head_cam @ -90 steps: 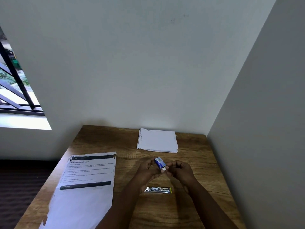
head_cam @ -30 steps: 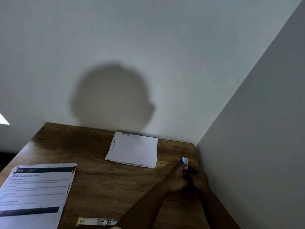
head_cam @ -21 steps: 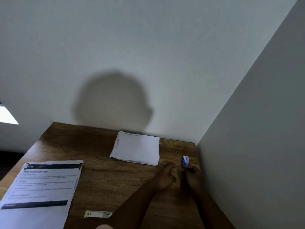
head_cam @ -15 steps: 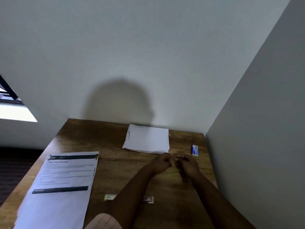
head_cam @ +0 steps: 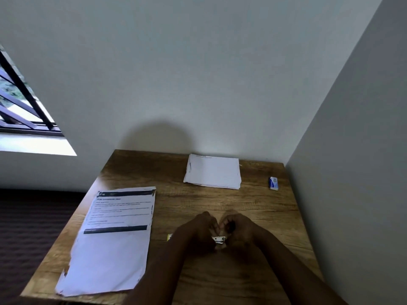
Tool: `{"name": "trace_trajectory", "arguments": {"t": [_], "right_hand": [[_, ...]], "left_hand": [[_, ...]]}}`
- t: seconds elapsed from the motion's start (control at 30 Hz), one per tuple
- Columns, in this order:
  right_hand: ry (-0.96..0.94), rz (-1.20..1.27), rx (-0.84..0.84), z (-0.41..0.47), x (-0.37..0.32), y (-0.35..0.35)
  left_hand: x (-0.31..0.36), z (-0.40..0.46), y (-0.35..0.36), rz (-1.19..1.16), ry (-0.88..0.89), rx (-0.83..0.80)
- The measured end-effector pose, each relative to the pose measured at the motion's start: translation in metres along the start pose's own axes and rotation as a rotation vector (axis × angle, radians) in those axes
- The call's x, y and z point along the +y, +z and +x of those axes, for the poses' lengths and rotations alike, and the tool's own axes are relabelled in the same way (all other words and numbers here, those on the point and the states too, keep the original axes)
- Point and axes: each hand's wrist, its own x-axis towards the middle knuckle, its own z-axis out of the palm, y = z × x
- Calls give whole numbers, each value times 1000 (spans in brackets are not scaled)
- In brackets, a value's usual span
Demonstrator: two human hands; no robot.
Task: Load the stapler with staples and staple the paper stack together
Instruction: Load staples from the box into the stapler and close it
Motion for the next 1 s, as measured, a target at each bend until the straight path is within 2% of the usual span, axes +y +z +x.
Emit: {"name": "trace_trajectory", "arguments": {"t": [0.1,0.27,0.4,0.57,0.67,1.0], "right_hand": [[-15,-112,48,-2,-3,11],[-7,-49,117,-4,-6,24],[-71,50,206,-10,-6,26],[-69,410,198,-18,-14,29],[-102,438,187,-20,-17,29],[-127,466,219,-22,-23,36]], "left_hand": [[-5,-5,8,10,30,55],[-11,-11,8,-82,110,127],[-16,-18,8,-195,126,200],[-15,-24,5,-425,79,108],[-16,-24,2,-515,19,93],[-19,-27,-2,-520,-20,134]]}}
